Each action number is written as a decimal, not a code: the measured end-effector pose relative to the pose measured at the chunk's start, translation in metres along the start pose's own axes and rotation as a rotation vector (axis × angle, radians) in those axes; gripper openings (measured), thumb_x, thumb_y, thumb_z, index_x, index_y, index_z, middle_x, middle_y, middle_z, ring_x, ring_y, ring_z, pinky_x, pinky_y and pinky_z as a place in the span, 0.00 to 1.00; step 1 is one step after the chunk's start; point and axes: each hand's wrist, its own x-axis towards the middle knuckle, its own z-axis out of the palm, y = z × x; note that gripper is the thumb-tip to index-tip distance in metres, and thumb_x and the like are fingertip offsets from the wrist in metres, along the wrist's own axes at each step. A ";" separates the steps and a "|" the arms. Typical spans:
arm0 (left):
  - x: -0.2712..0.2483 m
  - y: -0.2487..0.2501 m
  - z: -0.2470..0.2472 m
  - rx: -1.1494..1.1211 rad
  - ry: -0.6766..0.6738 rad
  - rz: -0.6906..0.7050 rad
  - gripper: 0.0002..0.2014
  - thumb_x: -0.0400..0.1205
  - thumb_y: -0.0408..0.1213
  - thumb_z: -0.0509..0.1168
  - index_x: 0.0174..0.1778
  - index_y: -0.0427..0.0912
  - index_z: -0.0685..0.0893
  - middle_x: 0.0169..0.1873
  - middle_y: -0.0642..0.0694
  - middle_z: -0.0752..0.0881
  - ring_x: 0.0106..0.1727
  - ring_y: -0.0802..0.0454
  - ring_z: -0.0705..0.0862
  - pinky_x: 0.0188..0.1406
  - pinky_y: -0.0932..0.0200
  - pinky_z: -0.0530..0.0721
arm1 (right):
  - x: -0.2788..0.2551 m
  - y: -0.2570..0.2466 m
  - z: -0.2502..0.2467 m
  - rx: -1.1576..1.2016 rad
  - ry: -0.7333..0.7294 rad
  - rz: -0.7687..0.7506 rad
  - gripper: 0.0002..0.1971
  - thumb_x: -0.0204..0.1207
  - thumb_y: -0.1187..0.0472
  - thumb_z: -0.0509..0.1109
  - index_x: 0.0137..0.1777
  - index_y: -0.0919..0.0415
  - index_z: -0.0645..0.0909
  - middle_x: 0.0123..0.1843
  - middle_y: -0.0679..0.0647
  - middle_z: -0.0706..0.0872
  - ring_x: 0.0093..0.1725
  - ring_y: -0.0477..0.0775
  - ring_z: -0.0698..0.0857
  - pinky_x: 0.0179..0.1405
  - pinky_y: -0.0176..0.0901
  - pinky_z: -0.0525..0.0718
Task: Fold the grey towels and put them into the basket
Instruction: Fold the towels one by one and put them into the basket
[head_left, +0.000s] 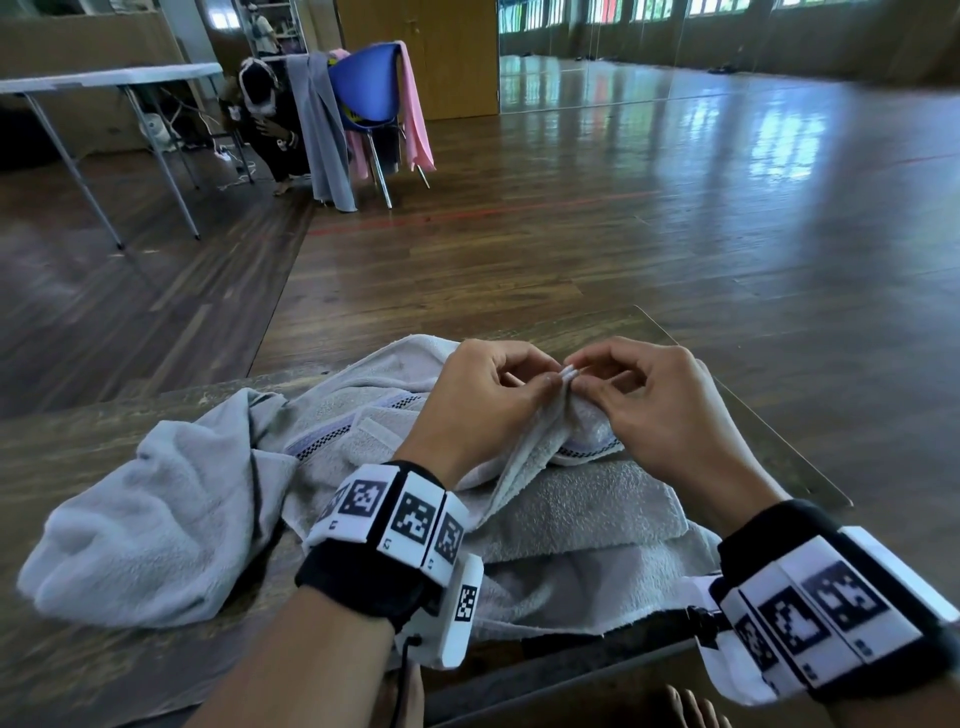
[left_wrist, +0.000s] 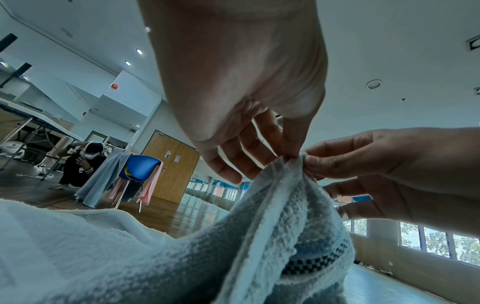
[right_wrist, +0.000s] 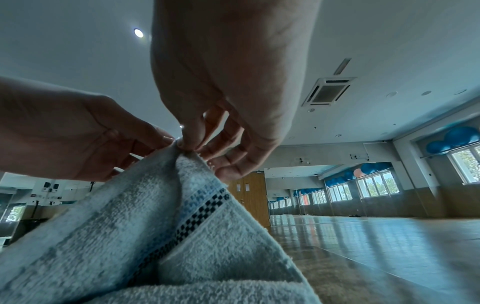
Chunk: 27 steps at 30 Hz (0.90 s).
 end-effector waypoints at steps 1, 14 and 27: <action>0.000 0.000 0.000 0.001 0.002 -0.002 0.06 0.81 0.36 0.72 0.41 0.53 0.92 0.32 0.58 0.90 0.29 0.66 0.83 0.31 0.70 0.78 | 0.000 -0.001 0.000 -0.008 -0.004 -0.005 0.07 0.76 0.63 0.79 0.47 0.48 0.92 0.38 0.37 0.90 0.37 0.34 0.86 0.36 0.18 0.76; -0.003 0.004 0.007 0.074 -0.007 0.022 0.10 0.78 0.51 0.74 0.43 0.51 0.81 0.35 0.54 0.85 0.31 0.65 0.81 0.26 0.68 0.79 | 0.003 0.000 -0.002 -0.104 0.095 -0.036 0.03 0.75 0.57 0.81 0.43 0.50 0.89 0.38 0.39 0.90 0.42 0.36 0.86 0.37 0.20 0.77; -0.006 -0.020 -0.014 0.485 -0.122 -0.102 0.11 0.70 0.50 0.79 0.32 0.46 0.90 0.22 0.58 0.83 0.26 0.63 0.79 0.34 0.59 0.78 | 0.009 0.007 -0.014 -0.044 0.113 -0.043 0.03 0.77 0.60 0.79 0.45 0.52 0.87 0.39 0.42 0.89 0.41 0.36 0.86 0.40 0.25 0.82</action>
